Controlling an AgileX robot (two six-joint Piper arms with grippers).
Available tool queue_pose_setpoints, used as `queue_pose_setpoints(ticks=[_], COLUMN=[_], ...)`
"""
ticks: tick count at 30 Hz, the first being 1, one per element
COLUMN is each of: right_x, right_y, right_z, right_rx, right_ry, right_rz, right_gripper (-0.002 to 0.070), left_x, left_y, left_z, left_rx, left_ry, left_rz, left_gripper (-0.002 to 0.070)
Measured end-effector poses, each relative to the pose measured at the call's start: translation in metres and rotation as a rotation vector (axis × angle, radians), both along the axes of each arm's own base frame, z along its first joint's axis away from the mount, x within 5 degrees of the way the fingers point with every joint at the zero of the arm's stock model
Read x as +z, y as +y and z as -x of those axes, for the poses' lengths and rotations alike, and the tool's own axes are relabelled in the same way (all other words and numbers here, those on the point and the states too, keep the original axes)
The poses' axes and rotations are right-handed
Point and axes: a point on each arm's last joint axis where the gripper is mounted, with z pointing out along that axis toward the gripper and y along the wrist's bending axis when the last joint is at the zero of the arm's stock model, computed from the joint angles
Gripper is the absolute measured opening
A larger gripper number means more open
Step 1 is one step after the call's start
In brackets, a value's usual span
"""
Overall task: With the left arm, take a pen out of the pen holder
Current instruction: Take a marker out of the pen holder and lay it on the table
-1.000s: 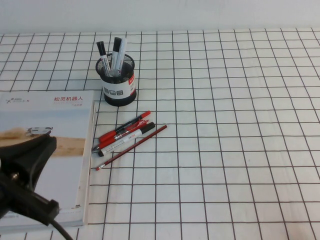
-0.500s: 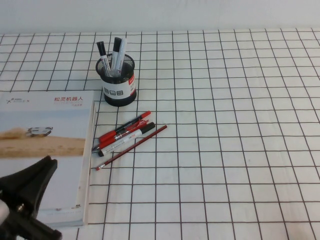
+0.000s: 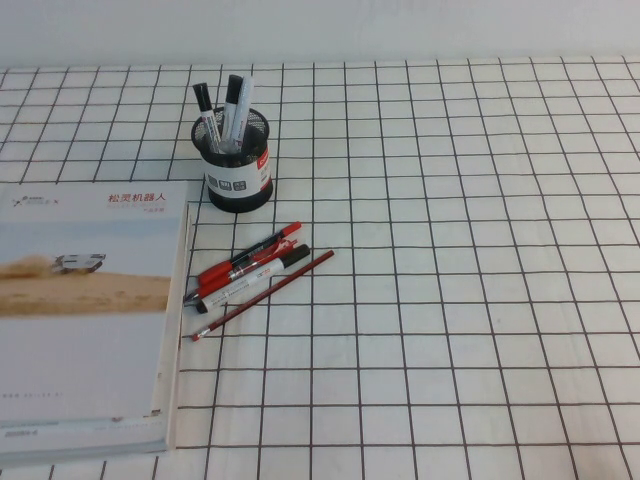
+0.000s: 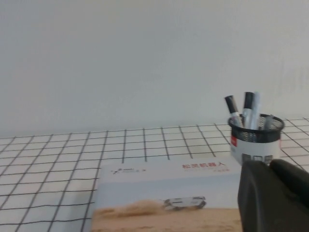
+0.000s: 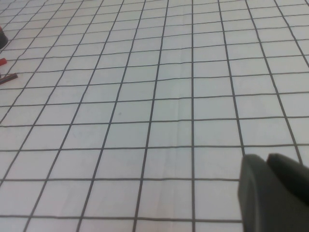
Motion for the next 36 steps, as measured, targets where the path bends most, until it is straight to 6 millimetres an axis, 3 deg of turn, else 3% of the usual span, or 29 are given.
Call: queue_pose_setpoints(ticks=[7,19,36], right_x=[0.000,0.000,0.000], right_y=[0.000,0.000,0.000], right_z=[0.000,0.000,0.000], right_rx=[0.000,0.000,0.000], right_ry=[0.000,0.000,0.000], right_rz=[0.000,0.000,0.000], right_gripper=[-0.0015,-0.0015,-0.0015], left_x=[-0.005,-0.035,-0.037], left_y=[0.006,0.003,0.003], left_z=[0.005,0.009,0.010], left_rx=[0.094,0.064,0.062], left_ry=[0.024,0.365,0.385], left_rz=[0.008,0.000,-0.001], left_gripper=[0.0000,0.0000,0.0000])
